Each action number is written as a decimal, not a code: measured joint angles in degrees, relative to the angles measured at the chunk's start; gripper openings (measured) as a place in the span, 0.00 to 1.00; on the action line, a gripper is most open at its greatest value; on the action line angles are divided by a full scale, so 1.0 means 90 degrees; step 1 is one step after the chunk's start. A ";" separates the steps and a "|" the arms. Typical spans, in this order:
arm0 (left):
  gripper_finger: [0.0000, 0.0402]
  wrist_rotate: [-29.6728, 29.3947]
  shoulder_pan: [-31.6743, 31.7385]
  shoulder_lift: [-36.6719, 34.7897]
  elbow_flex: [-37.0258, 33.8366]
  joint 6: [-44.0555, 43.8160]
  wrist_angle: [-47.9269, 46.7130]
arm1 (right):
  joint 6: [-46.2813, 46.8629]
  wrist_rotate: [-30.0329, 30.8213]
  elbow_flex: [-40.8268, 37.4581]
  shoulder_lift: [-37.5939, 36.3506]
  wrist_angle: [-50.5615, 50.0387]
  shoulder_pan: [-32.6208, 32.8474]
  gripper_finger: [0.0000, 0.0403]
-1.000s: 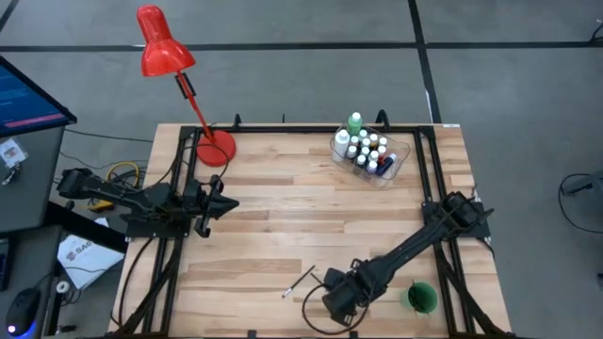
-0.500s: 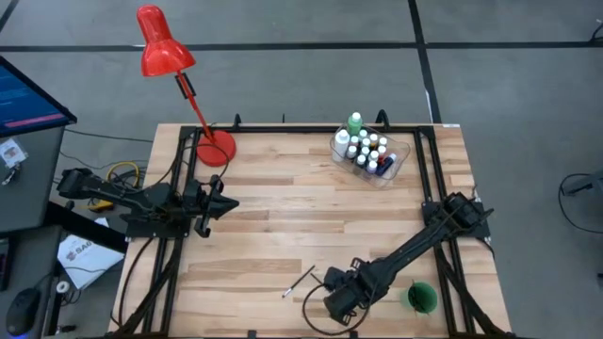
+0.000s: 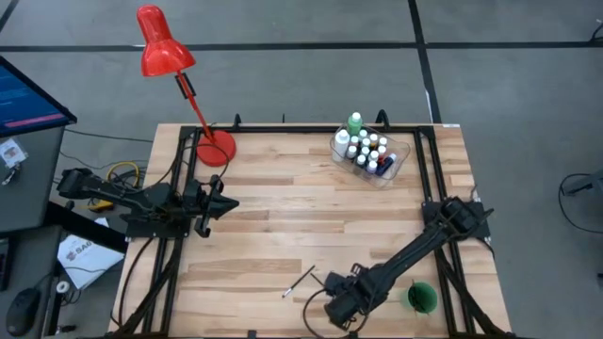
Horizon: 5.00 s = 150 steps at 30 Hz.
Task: Pick & Place Paint Supplies
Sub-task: Put the white paint brush into the green cup
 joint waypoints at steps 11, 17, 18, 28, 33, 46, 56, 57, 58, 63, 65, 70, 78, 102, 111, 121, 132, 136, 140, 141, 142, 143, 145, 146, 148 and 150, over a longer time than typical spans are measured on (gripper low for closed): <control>0.00 0.0002 -0.0001 0.0077 -0.0001 0.0000 0.0021 | -0.0100 -0.0430 0.0054 0.0513 0.0308 -0.0002 0.41; 0.00 0.0050 -0.0001 0.0180 0.0000 0.0000 0.0086 | -0.0102 -0.0437 0.0076 0.0564 0.0232 0.0021 0.39; 0.00 0.0049 -0.0001 0.0181 0.0000 0.0000 0.0084 | -0.0105 -0.0415 0.0074 0.0565 0.0233 0.0036 0.38; 0.00 0.0049 -0.0001 0.0180 0.0001 0.0000 0.0104 | -0.0070 -0.0368 0.0060 0.0579 0.0102 0.0034 0.19; 0.00 0.0049 -0.0001 0.0180 0.0001 0.0000 0.0105 | -0.0102 -0.0345 0.0052 0.0582 0.0014 0.0024 0.03; 0.00 0.0049 -0.0001 0.0180 0.0001 0.0000 0.0116 | -0.0389 -0.0231 0.0008 0.0129 -0.0983 0.0029 0.00; 0.00 0.0049 -0.0001 0.0180 0.0002 0.0000 0.0123 | -0.0460 -0.0331 0.0035 -0.1562 -0.2841 -0.0128 0.00; 0.00 0.0049 0.0001 0.0180 0.0002 0.0000 0.0123 | -0.0456 -0.0359 0.0035 -0.1744 -0.2981 -0.0156 0.00; 0.00 0.0049 0.0000 0.0180 0.0000 0.0000 0.0123 | -0.0429 -0.0364 0.0035 -0.1938 -0.3100 -0.0178 0.00; 0.00 0.0049 -0.0001 0.0180 0.0000 0.0000 0.0123 | -0.0201 -0.0522 0.0037 -0.2820 -0.3675 -0.0276 0.00; 0.00 0.0049 -0.0001 0.0180 0.0001 0.0000 0.0125 | -0.0028 -0.0766 0.0037 -0.3129 -0.3848 -0.0279 0.00; 0.00 0.0049 -0.0001 0.0180 0.0000 0.0000 0.0123 | 0.0391 -0.1633 0.0042 -0.3745 -0.4330 -0.0261 0.00; 0.00 0.0049 -0.0001 0.0180 0.0002 0.0000 0.0123 | 0.0814 -0.3597 0.0042 -0.4339 -0.4746 -0.0264 0.00; 0.00 0.0048 -0.0001 0.0180 0.0000 0.0000 0.0126 | 0.2458 -0.4518 0.0049 -0.4664 -0.4675 0.0416 0.00; 0.00 0.0046 -0.0001 0.0180 0.0001 0.0000 0.0148 | 0.1662 -0.4582 0.0049 -0.3682 -0.4431 0.0322 0.00; 0.00 0.0046 0.0001 0.0180 0.0000 0.0000 0.0149 | 0.0645 -0.4605 0.0049 -0.2757 -0.4753 0.0092 0.00; 0.00 0.0046 0.0002 0.0180 0.0002 0.0000 0.0150 | 0.0540 -0.4573 0.0049 -0.2788 -0.4746 0.0038 0.19; 0.00 0.0046 0.0000 0.0180 0.0001 0.0000 0.0155 | 0.0227 -0.4609 0.0100 -0.2784 -0.4512 0.0009 0.30; 0.00 0.0046 -0.0001 0.0180 0.0002 0.0000 0.0157 | -0.0154 -0.4729 0.0491 -0.2790 -0.3979 -0.0185 0.38; 0.00 0.0048 -0.0001 0.0180 -0.0001 0.0000 0.0162 | -0.0214 -0.4724 0.0606 -0.2789 -0.3759 -0.0265 0.39; 0.00 0.0049 -0.0001 0.0180 0.0001 0.0000 0.0164 | -0.0259 -0.4710 0.0732 -0.2787 -0.3543 -0.0345 0.41; 0.00 0.0047 -0.0001 0.0180 0.0000 0.0000 0.0165 | -0.0287 -0.4684 0.0850 -0.2789 -0.3288 -0.0438 0.41; 0.00 0.0047 0.0000 0.0180 0.0002 0.0000 0.0167 | -0.0409 -0.4561 0.1050 -0.2792 -0.2692 -0.0641 0.42; 0.00 0.0046 0.0000 0.0180 0.0000 0.0000 0.0167 | -0.0584 -0.4414 0.1136 -0.2792 -0.2365 -0.0744 0.43; 0.00 0.0046 0.0000 0.0180 0.0001 0.0000 0.0169 | -0.1080 -0.4025 0.1267 -0.2792 -0.1686 -0.0946 0.42; 0.00 0.0046 0.0000 0.0180 0.0002 0.0000 0.0169 | -0.1662 -0.3610 0.1302 -0.2777 -0.0949 -0.1158 0.42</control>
